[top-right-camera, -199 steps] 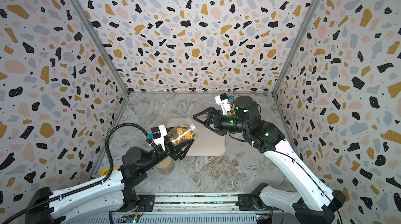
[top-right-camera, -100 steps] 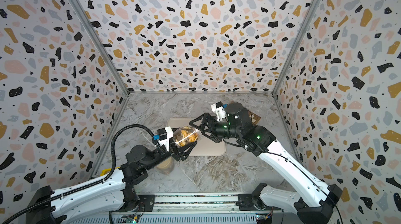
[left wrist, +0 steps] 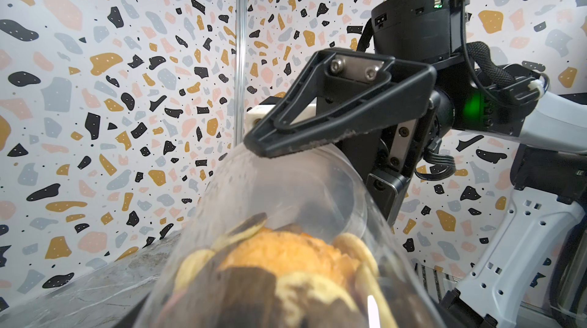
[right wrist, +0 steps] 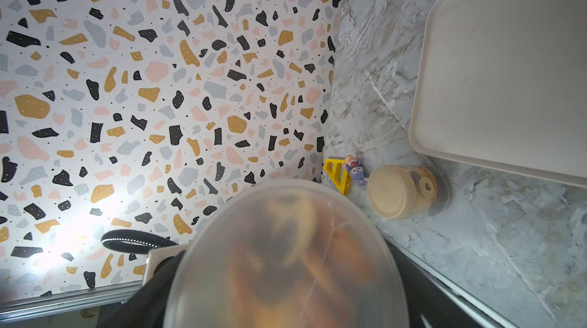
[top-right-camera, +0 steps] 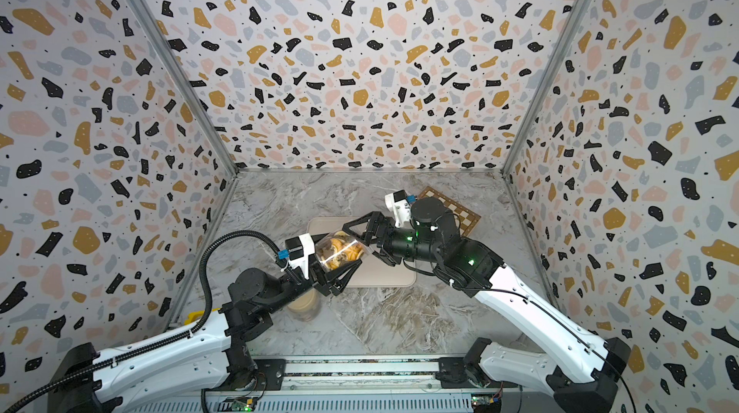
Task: Pour the cookies out of the jar
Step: Unscrew the lid from the jar.
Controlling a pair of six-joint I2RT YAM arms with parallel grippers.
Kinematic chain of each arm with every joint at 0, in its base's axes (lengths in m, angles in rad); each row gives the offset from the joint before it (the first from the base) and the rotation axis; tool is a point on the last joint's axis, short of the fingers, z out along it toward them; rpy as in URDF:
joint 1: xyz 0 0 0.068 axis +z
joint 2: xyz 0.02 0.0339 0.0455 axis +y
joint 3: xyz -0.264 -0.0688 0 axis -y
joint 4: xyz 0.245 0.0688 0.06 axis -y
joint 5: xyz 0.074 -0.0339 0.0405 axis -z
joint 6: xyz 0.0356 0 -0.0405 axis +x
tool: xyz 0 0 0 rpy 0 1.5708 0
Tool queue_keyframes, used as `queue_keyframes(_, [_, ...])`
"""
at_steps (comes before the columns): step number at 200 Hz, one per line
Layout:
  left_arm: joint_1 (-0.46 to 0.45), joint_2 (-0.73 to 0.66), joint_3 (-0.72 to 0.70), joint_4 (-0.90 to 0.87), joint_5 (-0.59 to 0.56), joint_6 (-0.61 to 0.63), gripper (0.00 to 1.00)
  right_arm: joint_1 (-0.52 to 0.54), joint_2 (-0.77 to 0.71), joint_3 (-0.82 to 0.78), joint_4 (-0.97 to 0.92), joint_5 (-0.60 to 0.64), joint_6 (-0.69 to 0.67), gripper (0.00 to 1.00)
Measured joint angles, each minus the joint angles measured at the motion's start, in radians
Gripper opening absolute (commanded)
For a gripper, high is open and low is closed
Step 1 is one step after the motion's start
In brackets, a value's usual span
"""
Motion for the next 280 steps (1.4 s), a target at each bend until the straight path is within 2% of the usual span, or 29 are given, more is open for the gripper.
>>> queue_keyframes(31, [-0.003,0.004,-0.005,0.057,-0.018,-0.067,0.00,0.017,0.000,0.000,0.054,0.030,-0.048,0.86])
queue_keyframes(101, [-0.013,0.089,-0.077,0.387,-0.050,-0.373,0.00,0.063,0.002,-0.017,0.192,0.080,-0.212,0.85])
queue_keyframes(126, [-0.018,0.093,-0.087,0.437,-0.062,-0.455,0.00,0.073,0.006,-0.017,0.217,0.078,-0.245,0.85])
queue_keyframes(140, [-0.018,0.093,-0.087,0.451,-0.063,-0.491,0.00,0.077,0.010,-0.015,0.231,0.076,-0.264,0.87])
queue_keyframes(169, [-0.016,0.094,-0.085,0.478,-0.100,-0.579,0.00,0.078,0.035,0.017,0.228,0.050,-0.326,0.99])
queue_keyframes(182, [-0.010,0.093,-0.081,0.494,-0.136,-0.609,0.00,0.080,0.049,0.046,0.210,0.035,-0.363,1.00])
queue_keyframes(217, [0.002,0.074,-0.080,0.509,-0.207,-0.630,0.00,0.082,0.062,0.114,0.142,0.040,-0.420,0.99])
queue_keyframes(247, [0.016,0.041,-0.080,0.465,-0.243,-0.611,0.00,0.077,0.049,0.174,0.042,0.094,-0.420,0.99])
queue_keyframes(263, [0.020,-0.001,-0.078,0.381,-0.242,-0.547,0.00,0.066,0.027,0.185,-0.017,0.122,-0.392,0.99])
queue_keyframes(280, [0.020,-0.050,-0.032,0.192,-0.228,-0.446,0.00,0.048,0.016,0.216,-0.106,0.138,-0.353,0.99])
